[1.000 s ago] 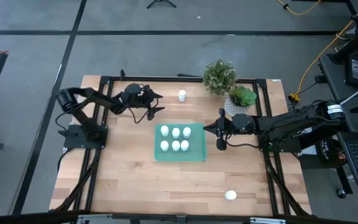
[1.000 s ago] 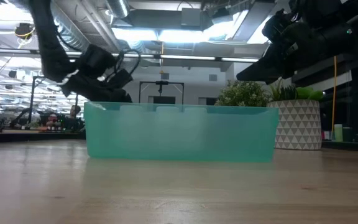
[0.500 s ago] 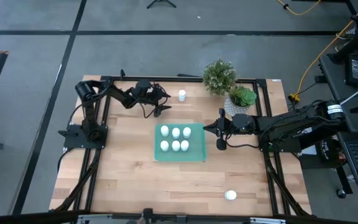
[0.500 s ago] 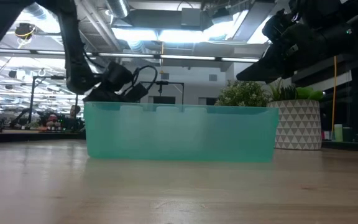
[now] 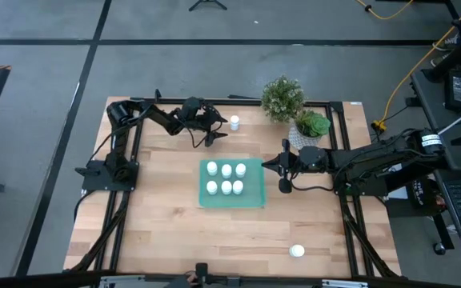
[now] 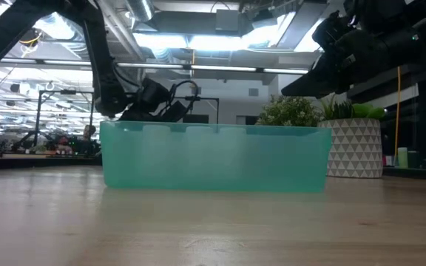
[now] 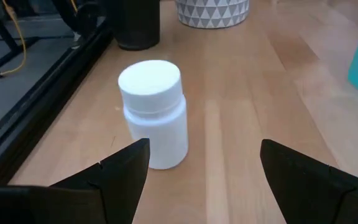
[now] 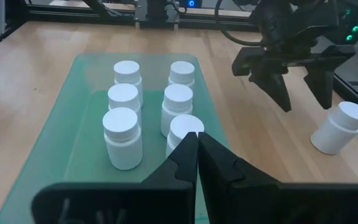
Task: Pick and place pill bottles into a basket
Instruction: Put the white pill bottle into the blue bin
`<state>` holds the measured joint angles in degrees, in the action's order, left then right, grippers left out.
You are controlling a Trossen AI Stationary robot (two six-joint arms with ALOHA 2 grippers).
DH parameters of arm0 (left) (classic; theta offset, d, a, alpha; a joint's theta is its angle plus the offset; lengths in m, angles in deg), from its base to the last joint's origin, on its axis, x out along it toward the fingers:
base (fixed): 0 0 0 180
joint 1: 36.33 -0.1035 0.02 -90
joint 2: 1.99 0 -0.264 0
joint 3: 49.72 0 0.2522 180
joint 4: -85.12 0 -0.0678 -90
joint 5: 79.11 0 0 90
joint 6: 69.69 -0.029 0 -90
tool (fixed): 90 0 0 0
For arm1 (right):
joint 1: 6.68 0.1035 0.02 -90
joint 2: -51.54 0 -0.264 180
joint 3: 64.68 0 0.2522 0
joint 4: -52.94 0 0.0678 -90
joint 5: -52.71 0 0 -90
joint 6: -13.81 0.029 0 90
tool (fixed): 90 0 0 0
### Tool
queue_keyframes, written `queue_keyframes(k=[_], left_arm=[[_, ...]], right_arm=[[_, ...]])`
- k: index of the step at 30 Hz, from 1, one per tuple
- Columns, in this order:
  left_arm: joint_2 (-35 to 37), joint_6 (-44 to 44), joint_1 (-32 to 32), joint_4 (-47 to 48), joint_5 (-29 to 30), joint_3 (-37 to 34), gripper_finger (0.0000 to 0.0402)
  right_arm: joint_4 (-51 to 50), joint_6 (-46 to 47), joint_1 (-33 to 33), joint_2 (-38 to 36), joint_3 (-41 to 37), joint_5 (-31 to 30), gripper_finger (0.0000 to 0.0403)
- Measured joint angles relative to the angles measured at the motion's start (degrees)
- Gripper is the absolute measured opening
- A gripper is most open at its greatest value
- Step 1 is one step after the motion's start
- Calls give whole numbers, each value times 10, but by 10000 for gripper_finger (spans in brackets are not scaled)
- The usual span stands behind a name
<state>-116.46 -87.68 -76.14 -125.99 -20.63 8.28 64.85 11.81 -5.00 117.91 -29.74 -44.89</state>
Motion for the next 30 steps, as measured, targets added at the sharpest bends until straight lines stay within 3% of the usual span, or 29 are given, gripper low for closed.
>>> queue_keyframes(k=[5, 11, 15, 20, 30], left_arm=[[0, 17, 2, -3, 4, 5, 299], [0, 20, 25, 7, 66, 21, 299], [0, 18, 36, 56, 74, 52, 299], [0, 20, 41, 108, 135, 80, 299], [0, 39, 42, 127, 129, 81, 299]], right_arm=[[0, 0, 0, 0, 0, 0, 16], [1, 0, 0, 0, 0, 0, 16], [2, 1, 0, 0, 0, 0, 16], [2, 3, 0, 0, 0, 0, 16], [2, 4, 0, 0, 0, 0, 17]])
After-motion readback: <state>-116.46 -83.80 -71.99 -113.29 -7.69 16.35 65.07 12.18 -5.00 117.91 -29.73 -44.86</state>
